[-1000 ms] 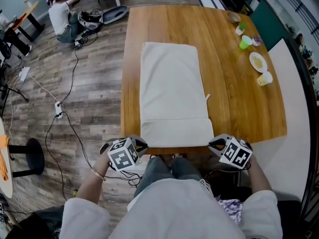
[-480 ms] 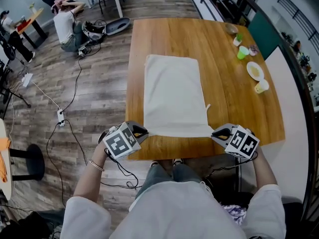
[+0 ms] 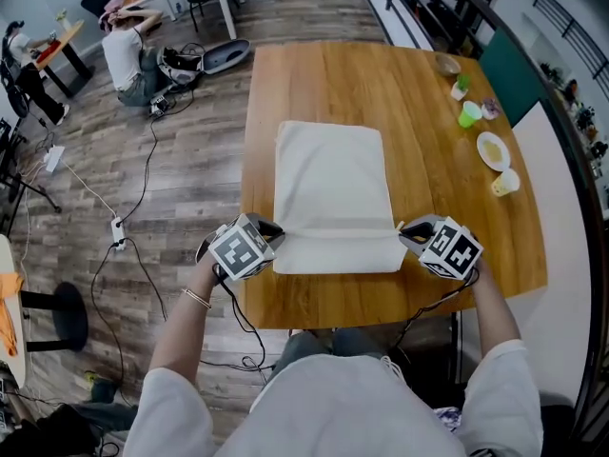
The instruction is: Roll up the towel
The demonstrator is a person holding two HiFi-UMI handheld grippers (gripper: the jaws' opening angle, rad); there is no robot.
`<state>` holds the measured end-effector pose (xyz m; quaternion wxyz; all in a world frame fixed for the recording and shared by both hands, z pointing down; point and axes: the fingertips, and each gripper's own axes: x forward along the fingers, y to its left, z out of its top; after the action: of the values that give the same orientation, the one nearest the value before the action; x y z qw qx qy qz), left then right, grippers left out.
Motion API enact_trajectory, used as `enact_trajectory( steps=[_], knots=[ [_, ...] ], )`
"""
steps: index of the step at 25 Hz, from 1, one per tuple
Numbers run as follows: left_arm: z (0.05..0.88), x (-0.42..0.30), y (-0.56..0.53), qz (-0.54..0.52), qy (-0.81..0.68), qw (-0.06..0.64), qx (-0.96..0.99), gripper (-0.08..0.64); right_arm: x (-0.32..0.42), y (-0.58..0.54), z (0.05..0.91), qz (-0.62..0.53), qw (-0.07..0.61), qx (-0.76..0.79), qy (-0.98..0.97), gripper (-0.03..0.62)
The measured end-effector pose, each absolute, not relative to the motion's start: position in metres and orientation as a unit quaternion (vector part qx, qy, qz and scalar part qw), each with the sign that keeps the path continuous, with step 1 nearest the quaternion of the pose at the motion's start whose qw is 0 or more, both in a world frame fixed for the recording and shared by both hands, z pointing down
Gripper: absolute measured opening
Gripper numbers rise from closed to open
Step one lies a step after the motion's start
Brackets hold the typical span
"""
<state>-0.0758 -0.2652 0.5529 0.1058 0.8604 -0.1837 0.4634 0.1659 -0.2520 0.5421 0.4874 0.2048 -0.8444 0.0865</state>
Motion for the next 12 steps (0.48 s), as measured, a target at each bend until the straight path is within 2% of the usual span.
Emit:
enact_trajectory(
  steps=[12],
  knots=[
    [0.610, -0.072, -0.315, 0.492, -0.201, 0.143, 0.835, 0.021, 0.171, -0.304, 0.603, 0.127, 0.506, 0.228, -0.822, 0.015]
  ],
)
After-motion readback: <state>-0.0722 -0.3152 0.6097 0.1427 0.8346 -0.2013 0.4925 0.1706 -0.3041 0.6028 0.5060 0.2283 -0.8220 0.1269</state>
